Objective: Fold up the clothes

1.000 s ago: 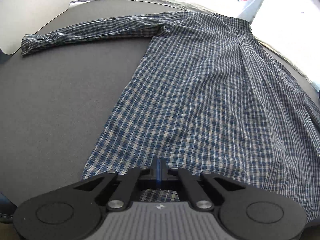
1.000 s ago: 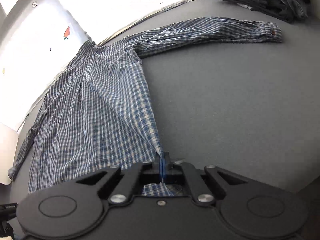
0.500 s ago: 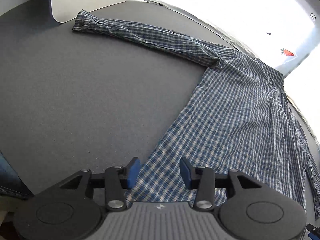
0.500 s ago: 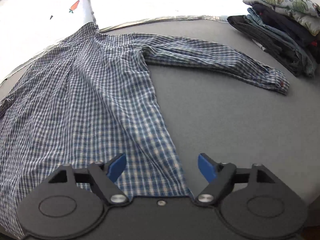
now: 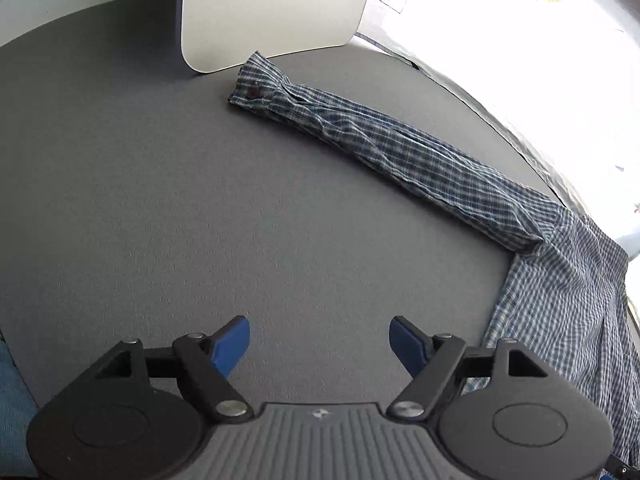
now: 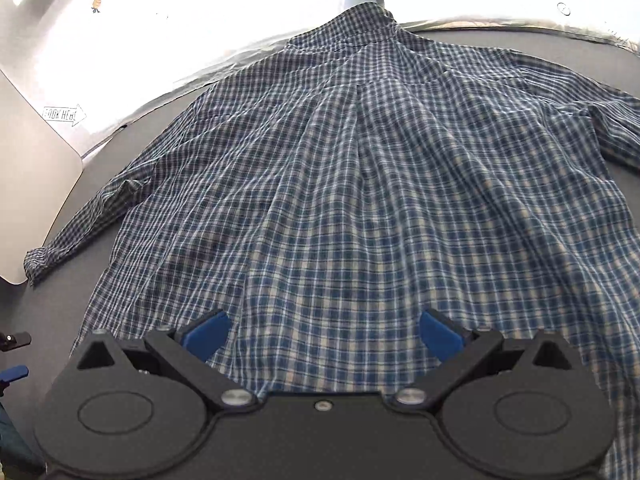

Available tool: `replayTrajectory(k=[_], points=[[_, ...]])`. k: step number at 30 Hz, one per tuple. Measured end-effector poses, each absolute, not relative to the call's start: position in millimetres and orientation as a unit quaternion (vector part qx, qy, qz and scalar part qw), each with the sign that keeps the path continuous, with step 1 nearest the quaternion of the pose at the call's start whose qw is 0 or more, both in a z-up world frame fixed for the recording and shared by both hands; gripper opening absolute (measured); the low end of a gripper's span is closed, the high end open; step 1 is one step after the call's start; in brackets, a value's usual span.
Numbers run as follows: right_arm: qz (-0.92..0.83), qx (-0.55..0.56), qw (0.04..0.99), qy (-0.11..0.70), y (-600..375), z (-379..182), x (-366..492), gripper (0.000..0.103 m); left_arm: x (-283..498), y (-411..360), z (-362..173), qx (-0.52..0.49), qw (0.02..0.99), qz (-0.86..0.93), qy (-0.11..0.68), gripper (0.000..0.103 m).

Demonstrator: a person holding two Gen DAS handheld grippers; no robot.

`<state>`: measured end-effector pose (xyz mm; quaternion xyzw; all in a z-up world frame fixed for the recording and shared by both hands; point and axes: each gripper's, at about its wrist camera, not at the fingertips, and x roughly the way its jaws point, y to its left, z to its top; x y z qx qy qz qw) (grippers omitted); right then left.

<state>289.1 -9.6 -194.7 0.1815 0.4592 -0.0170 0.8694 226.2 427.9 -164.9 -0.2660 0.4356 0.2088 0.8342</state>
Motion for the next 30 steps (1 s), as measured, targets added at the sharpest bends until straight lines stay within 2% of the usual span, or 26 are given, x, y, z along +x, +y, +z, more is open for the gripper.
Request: replayTrajectory(k=[13, 19, 24, 25, 26, 27, 29, 30], points=[[-0.063, 0.14, 0.86, 0.486, 9.3, -207.1, 322.2, 0.103, 318.9, 520.2, -170.2, -0.28, 0.818, 0.303, 0.4, 0.081], [-0.088, 0.106, 0.861, 0.489, 21.3, -210.9, 330.3, 0.103, 344.0, 535.0, -176.3, -0.311, 0.816, 0.296, 0.388, 0.081], [-0.105, 0.076, 0.864, 0.486, 31.9, -214.7, 335.6, 0.103, 368.9, 531.4, -182.8, -0.287, 0.829, 0.296, 0.377, 0.079], [-0.108, 0.073, 0.865, 0.484, 33.1, -215.5, 336.2, 0.103, 373.6, 528.2, -184.3, -0.27, 0.833, 0.303, 0.376, 0.071], [-0.11, 0.075, 0.866, 0.482, 33.0, -216.0, 336.2, 0.103, 378.1, 524.5, -185.9, -0.249, 0.837, 0.31, 0.376, 0.057], [-0.11, 0.074, 0.867, 0.48, 33.0, -216.3, 336.6, 0.103, 382.8, 521.0, -186.6, -0.232, 0.841, 0.311, 0.378, 0.051], [-0.11, 0.074, 0.868, 0.479, 32.9, -216.4, 337.1, 0.103, 392.2, 514.1, -187.2, -0.201, 0.848, 0.307, 0.382, 0.018], [-0.11, 0.074, 0.868, 0.479, 32.9, -216.4, 337.3, 0.103, 394.9, 510.9, -186.2, -0.201, 0.851, 0.303, 0.378, 0.016]])
